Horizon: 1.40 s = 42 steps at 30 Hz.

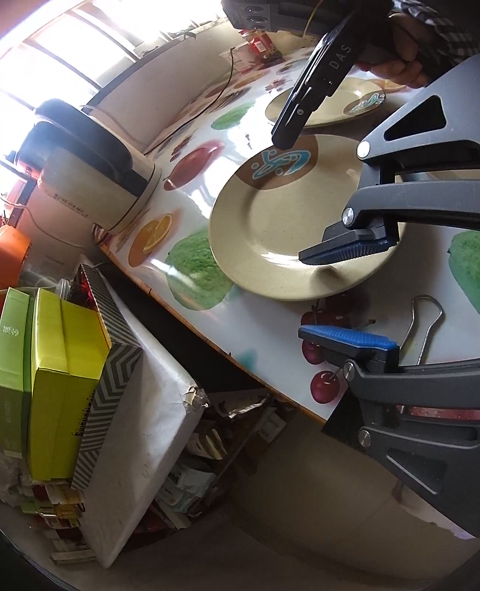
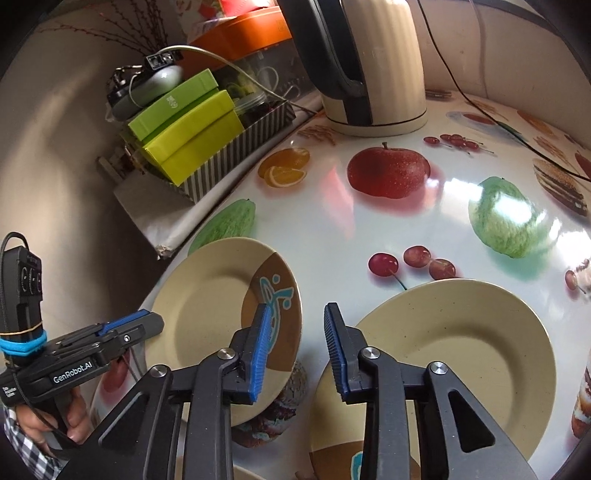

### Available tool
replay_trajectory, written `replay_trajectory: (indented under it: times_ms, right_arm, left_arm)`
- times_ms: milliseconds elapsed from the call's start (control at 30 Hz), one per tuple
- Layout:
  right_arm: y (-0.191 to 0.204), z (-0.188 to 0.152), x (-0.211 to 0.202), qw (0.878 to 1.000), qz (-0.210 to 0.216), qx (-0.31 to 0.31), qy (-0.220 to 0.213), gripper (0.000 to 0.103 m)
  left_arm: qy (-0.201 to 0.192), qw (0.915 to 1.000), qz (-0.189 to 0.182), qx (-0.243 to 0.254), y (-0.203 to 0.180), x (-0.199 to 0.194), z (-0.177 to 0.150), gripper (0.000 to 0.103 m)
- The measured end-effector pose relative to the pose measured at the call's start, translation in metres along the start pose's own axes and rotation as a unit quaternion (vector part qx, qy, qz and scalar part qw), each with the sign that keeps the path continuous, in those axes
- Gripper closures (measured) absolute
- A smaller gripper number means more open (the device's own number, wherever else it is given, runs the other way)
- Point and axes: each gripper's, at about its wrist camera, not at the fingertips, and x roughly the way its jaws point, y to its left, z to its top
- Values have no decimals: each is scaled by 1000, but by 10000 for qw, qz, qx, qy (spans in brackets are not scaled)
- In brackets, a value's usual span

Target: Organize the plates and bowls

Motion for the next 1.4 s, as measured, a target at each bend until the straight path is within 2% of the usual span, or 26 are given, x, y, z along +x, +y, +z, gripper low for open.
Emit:
replay_trajectory:
  times_ms: [133, 300, 467, 1400]
  right_arm:
    - [-1, 0, 4, 10000, 53, 49, 42, 84]
    - [-2, 0, 8, 9997, 162, 147, 93, 86]
    - [-2, 0, 9, 9995, 233, 209, 97, 88]
    - [-1, -5, -3, 9983, 425, 407, 45, 88]
  left_arm:
    - [29, 10000, -39, -52, 2, 2, 0, 70]
    - [19, 10000, -69, -52, 2, 3, 0, 71]
    - [16, 9999, -157, -25, -2, 3, 0, 82]
    - [-117, 9997, -158, -112, -2, -15, -1, 83]
